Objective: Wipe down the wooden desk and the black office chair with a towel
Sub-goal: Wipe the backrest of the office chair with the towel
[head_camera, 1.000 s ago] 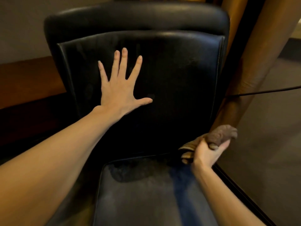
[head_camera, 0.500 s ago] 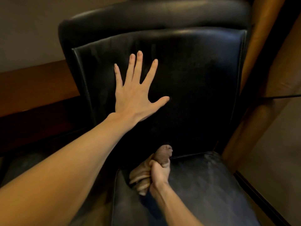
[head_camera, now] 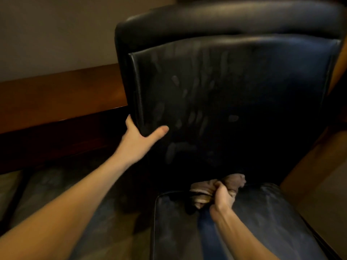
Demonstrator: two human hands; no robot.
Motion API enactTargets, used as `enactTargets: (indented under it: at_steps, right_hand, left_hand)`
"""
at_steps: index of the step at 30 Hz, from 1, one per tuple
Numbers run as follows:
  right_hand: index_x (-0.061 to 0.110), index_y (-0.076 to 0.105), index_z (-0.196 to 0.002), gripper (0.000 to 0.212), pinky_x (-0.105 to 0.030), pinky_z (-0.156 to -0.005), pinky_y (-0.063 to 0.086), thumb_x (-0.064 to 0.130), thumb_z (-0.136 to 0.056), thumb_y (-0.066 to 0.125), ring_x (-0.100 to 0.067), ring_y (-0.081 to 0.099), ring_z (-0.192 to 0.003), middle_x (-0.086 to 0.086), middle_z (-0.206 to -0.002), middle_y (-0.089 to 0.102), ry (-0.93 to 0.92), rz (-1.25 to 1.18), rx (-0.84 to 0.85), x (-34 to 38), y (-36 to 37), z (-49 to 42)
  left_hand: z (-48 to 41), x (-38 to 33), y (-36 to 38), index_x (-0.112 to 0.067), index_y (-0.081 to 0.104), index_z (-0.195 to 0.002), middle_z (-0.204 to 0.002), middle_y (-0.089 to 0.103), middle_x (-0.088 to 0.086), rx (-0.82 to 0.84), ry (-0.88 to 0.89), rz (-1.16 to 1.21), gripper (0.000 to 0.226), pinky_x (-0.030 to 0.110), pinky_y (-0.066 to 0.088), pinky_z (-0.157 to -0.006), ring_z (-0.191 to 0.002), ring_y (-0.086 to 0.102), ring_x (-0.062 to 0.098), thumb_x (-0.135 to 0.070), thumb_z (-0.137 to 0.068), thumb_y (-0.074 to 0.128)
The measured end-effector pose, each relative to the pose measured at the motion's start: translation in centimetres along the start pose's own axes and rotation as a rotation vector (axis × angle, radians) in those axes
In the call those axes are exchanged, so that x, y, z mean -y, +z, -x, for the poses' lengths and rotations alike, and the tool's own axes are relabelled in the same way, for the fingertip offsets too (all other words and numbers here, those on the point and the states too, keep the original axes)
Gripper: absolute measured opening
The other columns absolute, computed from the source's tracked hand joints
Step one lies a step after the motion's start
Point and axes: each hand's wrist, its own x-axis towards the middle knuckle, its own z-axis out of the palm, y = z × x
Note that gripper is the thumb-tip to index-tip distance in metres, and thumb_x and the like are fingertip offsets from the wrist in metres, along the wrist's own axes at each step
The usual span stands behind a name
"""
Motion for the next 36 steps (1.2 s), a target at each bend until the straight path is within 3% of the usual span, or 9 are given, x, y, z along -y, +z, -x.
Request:
enactTargets:
  at_steps: [2, 10, 13, 15, 19, 23, 30, 34, 36]
  right_hand:
    - [0.007, 0.051, -0.101, 0.017, -0.019, -0.025, 0.036, -0.008, -0.098, 0.045, -0.01, 0.053, -0.028, -0.006, -0.048, 0.059, 0.078, 0.026, 0.073, -1.6, 1.1, 2.1]
    - [0.001, 0.064, -0.096, 0.016, -0.037, -0.066, 0.057, 0.001, -0.087, 0.051, -0.036, 0.068, -0.077, -0.023, -0.088, 0.068, 0.38, 0.196, 0.419, -5.5, 2.6, 8.3]
    - [0.004, 0.068, -0.1, 0.027, -0.028, -0.057, 0.054, -0.013, -0.082, 0.056, -0.032, 0.067, -0.071, -0.013, -0.078, 0.068, 0.068, 0.241, 0.245, -2.3, 0.1, 9.2]
    - [0.012, 0.065, -0.126, 0.05, -0.026, -0.081, 0.055, -0.013, -0.084, 0.058, -0.034, 0.071, -0.1, -0.007, -0.105, 0.071, -0.308, 0.198, 0.134, 1.8, -1.3, 10.0]
    - [0.014, 0.035, -0.156, 0.095, -0.048, -0.12, 0.033, 0.051, -0.07, 0.052, -0.036, 0.049, -0.134, -0.015, -0.149, 0.048, -0.865, 0.31, 0.166, 11.5, -3.0, 11.0]
    - [0.004, 0.041, -0.152, 0.094, -0.055, -0.12, 0.027, 0.047, -0.069, 0.041, -0.044, 0.04, -0.14, -0.024, -0.15, 0.046, -1.304, 0.692, 0.116, 18.2, 0.5, 10.7]
    - [0.03, 0.039, -0.152, 0.088, -0.067, -0.109, 0.034, 0.029, -0.067, 0.06, -0.036, 0.035, -0.137, -0.012, -0.155, 0.041, -1.438, 1.114, 0.162, 8.0, 7.2, 11.7]
    - [0.041, 0.038, -0.151, 0.077, -0.053, -0.1, 0.048, 0.035, -0.076, 0.056, -0.032, 0.044, -0.134, -0.004, -0.15, 0.048, -1.557, 1.388, 0.597, 0.5, 2.6, 12.2]
    - [0.044, 0.037, -0.152, 0.075, -0.038, -0.109, 0.042, 0.036, -0.081, 0.06, -0.025, 0.04, -0.14, 0.007, -0.153, 0.042, -1.295, 1.53, 0.861, 0.5, -0.7, 12.0]
  left_hand:
    - [-0.4, 1.2, 1.2, -0.029, 0.009, -0.154, -0.154, 0.043, -0.001, 0.026, 0.004, 0.064, 0.129, 0.035, 0.039, -0.11, -0.138, 0.047, 0.024, -0.088, -0.057, 0.071]
    - [-1.5, 0.9, 1.1, -0.036, 0.017, -0.141, -0.151, 0.044, -0.002, 0.068, -0.013, -0.031, 0.119, 0.05, 0.043, -0.11, -0.133, 0.052, 0.033, -0.101, -0.049, 0.058]
    - [-0.9, 0.5, 0.5, -0.038, 0.012, -0.145, -0.154, 0.042, 0.0, 0.096, -0.031, -0.008, 0.125, 0.05, 0.042, -0.112, -0.136, 0.05, 0.034, -0.1, -0.048, 0.061]
    - [-0.5, -0.1, -0.5, -0.031, 0.007, -0.153, -0.157, 0.039, 0.002, 0.157, -0.053, 0.04, 0.131, 0.043, 0.037, -0.116, -0.14, 0.045, 0.031, -0.093, -0.054, 0.067]
    - [0.4, -1.9, -3.0, -0.019, 0.014, -0.162, -0.16, 0.035, -0.002, 0.229, -0.076, 0.134, 0.116, 0.035, 0.028, -0.117, -0.148, 0.035, 0.024, -0.087, -0.077, 0.053]
    - [-0.3, -4.1, -4.0, -0.028, 0.031, -0.158, -0.142, 0.047, -0.01, 0.13, -0.069, 0.335, 0.085, 0.037, 0.035, -0.105, -0.142, 0.043, 0.021, -0.081, -0.091, 0.037]
    - [-1.4, -2.9, -2.4, -0.038, -0.009, -0.162, -0.172, -0.005, -0.008, 0.132, -0.106, 0.323, 0.084, 0.051, 0.008, -0.127, -0.158, 0.0, 0.021, -0.077, -0.096, 0.026]
    - [-0.8, -3.2, -3.2, -0.043, -0.002, -0.161, -0.17, -0.002, -0.019, 0.171, -0.107, 0.398, 0.113, 0.056, 0.006, -0.127, -0.157, -0.001, 0.011, -0.096, -0.067, 0.03]
    - [0.2, -3.9, -3.7, -0.042, 0.005, -0.162, -0.17, 0.005, -0.019, 0.162, -0.09, 0.418, 0.107, 0.052, 0.01, -0.127, -0.157, 0.006, 0.011, -0.095, -0.072, 0.03]
